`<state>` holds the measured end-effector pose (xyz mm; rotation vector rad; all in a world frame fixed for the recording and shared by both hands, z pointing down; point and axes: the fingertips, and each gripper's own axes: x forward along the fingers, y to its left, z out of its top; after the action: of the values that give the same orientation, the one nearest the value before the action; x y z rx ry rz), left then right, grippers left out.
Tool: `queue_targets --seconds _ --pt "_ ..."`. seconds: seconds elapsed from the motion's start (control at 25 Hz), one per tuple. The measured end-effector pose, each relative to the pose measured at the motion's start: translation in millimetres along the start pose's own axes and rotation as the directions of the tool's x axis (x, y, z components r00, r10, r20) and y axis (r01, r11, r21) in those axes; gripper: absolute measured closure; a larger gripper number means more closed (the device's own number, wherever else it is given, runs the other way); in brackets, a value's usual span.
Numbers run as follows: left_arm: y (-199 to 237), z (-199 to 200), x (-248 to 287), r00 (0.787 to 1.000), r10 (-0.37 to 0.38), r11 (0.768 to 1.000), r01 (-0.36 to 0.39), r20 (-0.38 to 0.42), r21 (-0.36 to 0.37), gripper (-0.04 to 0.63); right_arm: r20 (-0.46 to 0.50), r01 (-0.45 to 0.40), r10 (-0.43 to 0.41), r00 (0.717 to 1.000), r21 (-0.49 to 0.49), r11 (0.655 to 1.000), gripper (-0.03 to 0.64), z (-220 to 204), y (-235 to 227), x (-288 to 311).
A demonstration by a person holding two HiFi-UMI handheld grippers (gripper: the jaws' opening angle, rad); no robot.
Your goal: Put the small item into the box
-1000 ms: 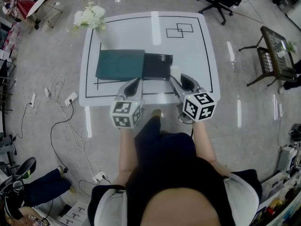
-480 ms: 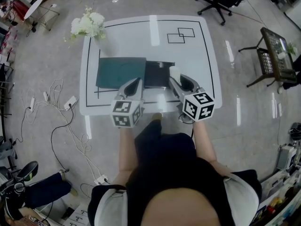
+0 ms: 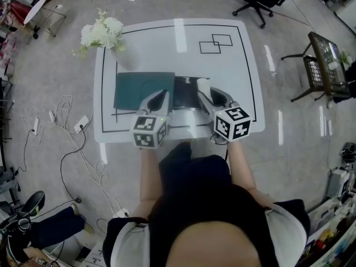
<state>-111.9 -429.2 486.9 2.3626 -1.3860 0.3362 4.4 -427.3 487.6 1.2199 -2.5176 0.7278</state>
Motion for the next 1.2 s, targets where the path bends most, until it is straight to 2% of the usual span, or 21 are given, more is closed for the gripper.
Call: queue_targets --seconds 0.48,0.8,1.2 --pt "8 7 11 0.999 -0.037 0.999 0.037 -0.011 0.023 0.586 -0.124 -0.031 0.025 0.992 -0.049 0.998 0.488 -6 -1 29" --pt "13 7 16 0.999 -0.052 0.998 0.053 -0.010 0.018 0.586 -0.267 -0.051 0.010 0.964 -0.149 0.988 0.486 -28 2 49" --pt "24 10 17 0.999 -0.049 0.999 0.049 0.006 0.003 0.586 -0.382 -0.089 -0.007 0.924 -0.231 0.969 0.486 -46 8 69"
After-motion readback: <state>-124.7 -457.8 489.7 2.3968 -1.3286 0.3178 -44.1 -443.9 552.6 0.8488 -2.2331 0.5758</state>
